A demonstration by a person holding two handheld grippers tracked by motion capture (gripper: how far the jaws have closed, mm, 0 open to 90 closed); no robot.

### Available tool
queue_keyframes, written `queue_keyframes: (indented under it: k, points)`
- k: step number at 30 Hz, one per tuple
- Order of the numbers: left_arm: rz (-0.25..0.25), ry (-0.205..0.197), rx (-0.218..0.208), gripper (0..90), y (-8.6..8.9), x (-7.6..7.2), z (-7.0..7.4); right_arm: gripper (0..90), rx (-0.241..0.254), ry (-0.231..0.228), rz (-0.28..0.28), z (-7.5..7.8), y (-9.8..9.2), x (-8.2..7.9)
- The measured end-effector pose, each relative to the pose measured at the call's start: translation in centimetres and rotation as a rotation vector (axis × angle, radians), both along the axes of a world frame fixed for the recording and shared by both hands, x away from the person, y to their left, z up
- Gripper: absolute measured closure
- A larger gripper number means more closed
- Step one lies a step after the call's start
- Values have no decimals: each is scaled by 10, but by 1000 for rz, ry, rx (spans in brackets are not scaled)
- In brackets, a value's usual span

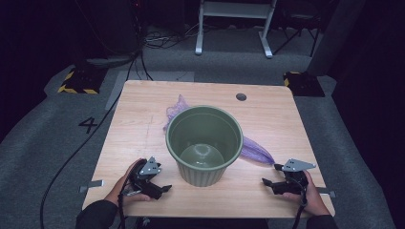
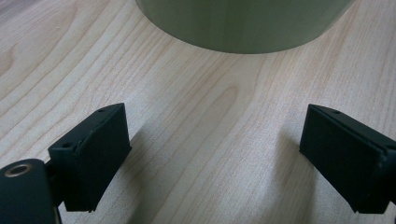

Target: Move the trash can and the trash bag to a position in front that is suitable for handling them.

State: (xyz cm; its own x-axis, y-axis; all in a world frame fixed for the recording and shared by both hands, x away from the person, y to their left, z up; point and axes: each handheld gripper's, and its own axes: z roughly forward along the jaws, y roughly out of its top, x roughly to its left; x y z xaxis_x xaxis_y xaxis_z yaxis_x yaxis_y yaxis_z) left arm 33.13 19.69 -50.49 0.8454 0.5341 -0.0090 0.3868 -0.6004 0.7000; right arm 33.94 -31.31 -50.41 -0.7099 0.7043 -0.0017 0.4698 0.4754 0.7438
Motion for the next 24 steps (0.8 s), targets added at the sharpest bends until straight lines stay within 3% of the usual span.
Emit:
queue_keyframes:
  k: [17,20,24]
  points:
    - [5,-2,-1,82,0,-1,0,177,-9,-8,-13,0,1,-1]
    - [5,-2,-1,82,0,-1,0,207,-12,-21,-9,2,2,-3]
    - [5,-1,-1,82,0,0,0,212,17,-32,7,9,7,-6]
